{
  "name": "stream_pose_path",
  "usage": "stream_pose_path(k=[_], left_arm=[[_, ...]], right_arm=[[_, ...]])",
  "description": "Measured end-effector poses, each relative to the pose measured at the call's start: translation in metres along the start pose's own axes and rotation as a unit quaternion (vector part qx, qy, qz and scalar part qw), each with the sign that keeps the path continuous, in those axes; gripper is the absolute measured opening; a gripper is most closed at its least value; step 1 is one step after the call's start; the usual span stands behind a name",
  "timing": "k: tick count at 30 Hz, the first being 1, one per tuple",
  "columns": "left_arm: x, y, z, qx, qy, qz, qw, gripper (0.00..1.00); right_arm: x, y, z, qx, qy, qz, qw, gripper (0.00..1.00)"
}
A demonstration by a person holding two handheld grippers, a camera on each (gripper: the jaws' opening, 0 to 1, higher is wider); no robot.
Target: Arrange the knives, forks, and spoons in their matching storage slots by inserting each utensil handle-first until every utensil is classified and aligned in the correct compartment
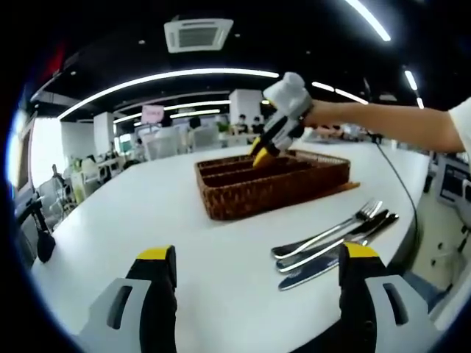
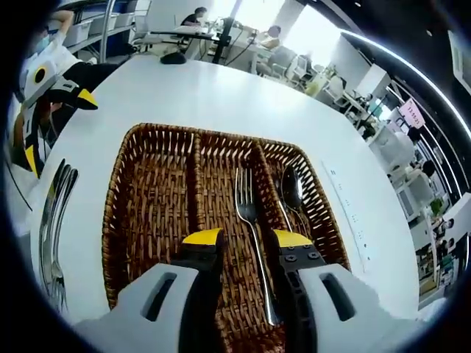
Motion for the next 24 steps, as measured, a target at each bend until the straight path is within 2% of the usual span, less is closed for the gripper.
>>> stream_pose_path(k=[3,8,17,22,24], left_arm=[[0.001,0.001,0.002,0.001,-0.001,0.000,1.0000,0.92],[0.003,0.001,0.007,0.005,0.000,0.003,1.0000,0.93],[0.009,0.001,0.012,0.005,0.000,0.004,1.0000,0.94],[0.011,-0.001,0.015,0.001,0.001,0.003,1.0000,0.93],[0.012,0.001,0.016,0.007,0.002,0.004,1.0000,0.93]], right_arm=[[-0.002,0.001,0.004,0.004,0.000,-0.010,0.9999,0.35],[-0.006,0.001,0.010,0.010,0.001,-0.028,0.9996,0.49],[-0.020,0.001,0.025,0.037,0.008,-0.048,0.9981,0.57],[-0.026,0.001,0.037,0.038,0.002,-0.051,0.9980,0.62],[-0.029,0.002,0.041,0.048,0.001,-0.074,0.9961,0.65]])
Point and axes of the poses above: the point that each gripper's makers call its tool centre point, and the gripper's own axes: z roughly backward along the fingers, x roughly to its right, y roughly out of its top, the point moved 4 cm from there along z, roughly backward along the fingers, and after that the axes turned 4 degrees about x, right-handed, at the moved point
